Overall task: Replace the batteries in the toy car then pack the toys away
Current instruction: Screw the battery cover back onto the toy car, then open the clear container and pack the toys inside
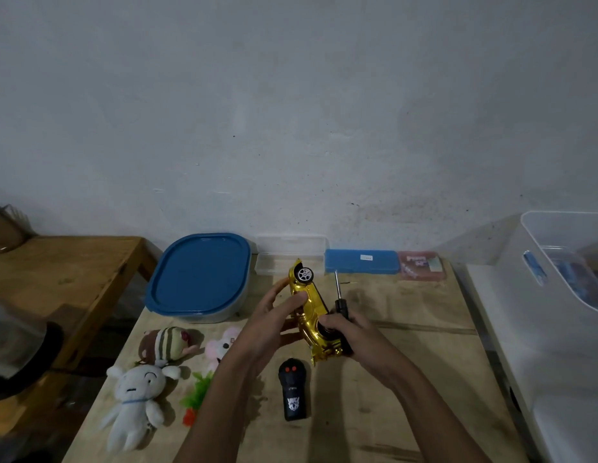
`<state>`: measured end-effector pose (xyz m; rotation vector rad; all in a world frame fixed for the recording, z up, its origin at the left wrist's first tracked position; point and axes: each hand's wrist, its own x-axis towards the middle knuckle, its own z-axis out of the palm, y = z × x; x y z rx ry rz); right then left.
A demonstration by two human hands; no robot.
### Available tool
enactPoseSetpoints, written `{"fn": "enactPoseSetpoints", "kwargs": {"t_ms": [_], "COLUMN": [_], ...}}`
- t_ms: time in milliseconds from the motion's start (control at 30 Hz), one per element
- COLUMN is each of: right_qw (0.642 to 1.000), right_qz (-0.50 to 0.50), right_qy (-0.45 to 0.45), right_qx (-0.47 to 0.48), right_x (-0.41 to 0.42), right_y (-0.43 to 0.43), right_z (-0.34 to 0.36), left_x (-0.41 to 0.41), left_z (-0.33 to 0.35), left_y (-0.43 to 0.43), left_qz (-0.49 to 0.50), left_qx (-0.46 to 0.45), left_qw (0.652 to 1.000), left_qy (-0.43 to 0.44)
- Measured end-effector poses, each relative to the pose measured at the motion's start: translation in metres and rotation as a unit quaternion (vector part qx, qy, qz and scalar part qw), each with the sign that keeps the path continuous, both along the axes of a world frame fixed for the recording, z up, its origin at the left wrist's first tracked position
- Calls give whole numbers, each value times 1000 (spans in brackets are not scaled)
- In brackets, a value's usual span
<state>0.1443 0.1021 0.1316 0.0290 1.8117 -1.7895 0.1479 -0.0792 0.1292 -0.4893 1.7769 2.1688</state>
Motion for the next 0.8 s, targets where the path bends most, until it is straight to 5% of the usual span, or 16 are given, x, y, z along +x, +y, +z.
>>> {"fn": "enactPoseSetpoints", "kwargs": {"t_ms": [133, 333, 600, 800], "right_qw": [998, 978, 974, 975], "right_qz": [12, -183, -173, -157], "right_qy": [18, -6, -26, -25], "right_qx": [51, 104, 146, 157], "right_x": [-1, -17, -28, -34], "right_y": [19, 68, 87, 98], "right_z": [-2, -40, -63, -70], "left_x": [-6, -16, -34, -47], "left_z": [-2, -29, -91, -104], "left_y": [14, 55, 108, 119], "left_qz": [28, -51, -152, -157], "left_qx": [-24, -259, -459, -522], "left_qw": [999, 964, 874, 836], "left_qy": [12, 13, -49, -55]}}
